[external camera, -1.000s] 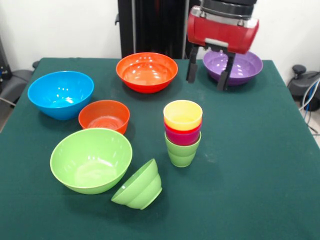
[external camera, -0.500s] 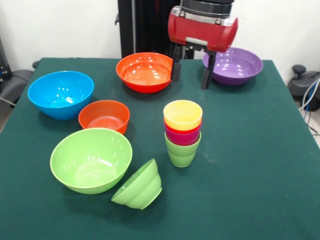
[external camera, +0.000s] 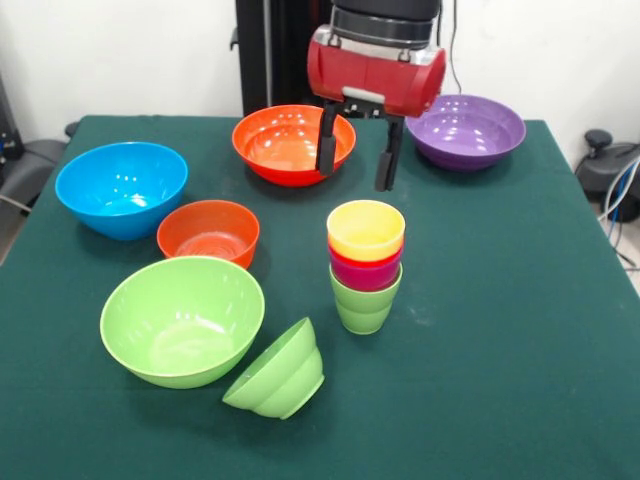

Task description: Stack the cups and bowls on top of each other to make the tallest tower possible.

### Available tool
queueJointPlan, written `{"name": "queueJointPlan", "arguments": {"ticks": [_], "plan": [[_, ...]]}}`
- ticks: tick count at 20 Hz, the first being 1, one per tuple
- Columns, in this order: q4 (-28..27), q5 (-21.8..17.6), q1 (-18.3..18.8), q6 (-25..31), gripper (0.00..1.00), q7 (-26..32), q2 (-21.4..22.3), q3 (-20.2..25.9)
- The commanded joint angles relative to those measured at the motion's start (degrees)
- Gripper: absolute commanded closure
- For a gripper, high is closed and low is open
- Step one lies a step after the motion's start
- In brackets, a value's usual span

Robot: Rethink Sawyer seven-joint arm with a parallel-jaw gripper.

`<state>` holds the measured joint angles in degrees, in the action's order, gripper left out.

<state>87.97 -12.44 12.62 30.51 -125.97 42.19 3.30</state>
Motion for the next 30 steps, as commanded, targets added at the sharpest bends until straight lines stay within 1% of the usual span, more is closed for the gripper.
{"name": "queueJointPlan", "arguments": {"ticks": [1,3,5,7,8,10,12,14,15,17,18,20,21,25,26,28,30], "plan": [[-0.01,-3.85,0.96,0.54,0.0,4.86,-3.15,4.39],[0.38,-2.71,3.21,2.37,0.0,6.48,-1.67,5.59],[1.57,-1.89,5.98,2.86,0.0,6.67,-0.8,5.53],[2.22,-2.5,8.54,2.56,0.0,7.51,-0.23,5.16],[2.36,-2.64,9.67,1.66,0.0,6.77,-0.6,4.78],[1.73,-4.39,10.93,-0.63,0.0,6.91,-2.23,4.79],[0.96,-5.66,11.76,-1.26,0.0,7.65,-3.24,5.07],[1.15,-6.46,12.79,-1.62,0.0,9.29,-2.99,6.27],[1.0,-6.62,12.26,-1.49,0.0,8.76,-2.95,6.22],[0.02,-6.06,12.55,-0.08,0.0,8.41,-2.73,6.7],[0.36,-4.91,13.58,0.63,0.0,8.27,-2.19,7.66],[-0.2,-4.44,14.73,2.72,0.0,8.64,-2.04,8.14],[-0.19,-4.68,15.08,2.59,0.0,8.72,-2.35,8.25],[-4.3,-6.52,13.03,1.97,0.0,4.68,-5.43,4.63],[-5.8,-7.11,11.73,2.02,0.0,3.27,-6.6,3.46],[-7.63,-7.43,9.96,2.77,0.0,1.35,-7.84,1.99],[-8.35,-7.1,8.93,3.12,0.0,0.09,-8.41,1.31]]}}
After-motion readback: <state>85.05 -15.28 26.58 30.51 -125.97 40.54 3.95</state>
